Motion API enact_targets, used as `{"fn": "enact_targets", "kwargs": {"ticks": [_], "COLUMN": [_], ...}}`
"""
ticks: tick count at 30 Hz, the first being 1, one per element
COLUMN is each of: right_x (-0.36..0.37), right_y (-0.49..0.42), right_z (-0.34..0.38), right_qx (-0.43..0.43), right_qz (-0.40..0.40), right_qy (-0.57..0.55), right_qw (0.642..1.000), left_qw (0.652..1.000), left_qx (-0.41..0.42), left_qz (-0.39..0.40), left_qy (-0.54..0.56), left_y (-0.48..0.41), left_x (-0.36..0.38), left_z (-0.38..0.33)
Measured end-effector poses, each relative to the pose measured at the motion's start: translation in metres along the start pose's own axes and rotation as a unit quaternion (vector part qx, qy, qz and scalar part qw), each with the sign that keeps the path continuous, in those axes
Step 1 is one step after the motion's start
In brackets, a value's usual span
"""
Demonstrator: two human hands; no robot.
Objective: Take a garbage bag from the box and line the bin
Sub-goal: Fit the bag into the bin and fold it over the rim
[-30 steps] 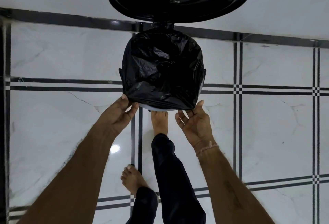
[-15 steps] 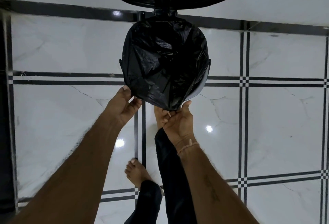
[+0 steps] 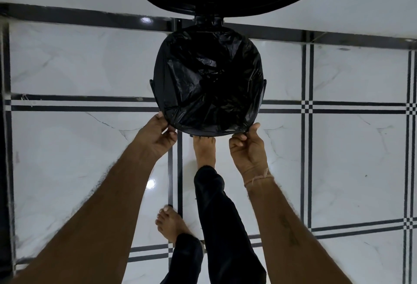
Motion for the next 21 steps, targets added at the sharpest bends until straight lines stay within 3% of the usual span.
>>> {"fn": "enact_targets", "kwargs": {"ticks": [6, 12, 17, 21], "right_x": [0.001, 0.019, 0.036, 0.039], "right_y": [-0.02, -0.017, -0.028, -0.039], "right_z": [0.002, 0.043, 0.057, 0.055], "right_qx": [0.008, -0.068, -0.034, -0.002], "right_qz": [-0.118, -0.099, -0.069, -0.121], "right_qy": [0.049, 0.107, 0.158, 0.161], "right_qw": [0.992, 0.987, 0.984, 0.979], "left_qw": [1.0, 0.997, 0.997, 0.996], "left_qx": [-0.015, 0.039, 0.072, 0.058], "left_qz": [-0.016, -0.015, -0.012, -0.043], "left_qy": [-0.004, 0.069, 0.032, 0.043], "left_y": [-0.002, 0.013, 0.012, 0.01], "left_x": [0.0, 0.004, 0.003, -0.003], "left_z": [0.003, -0.006, -0.014, -0.02]}}
Point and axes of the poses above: each hand's wrist, its own y-axis away from the middle knuckle, its own x-axis out of the palm, z = x × y, the point moved 8 cm from there along -y, towards the middle knuckle, and after that the axes turned 5 degrees about -x, right-handed, at the moved point
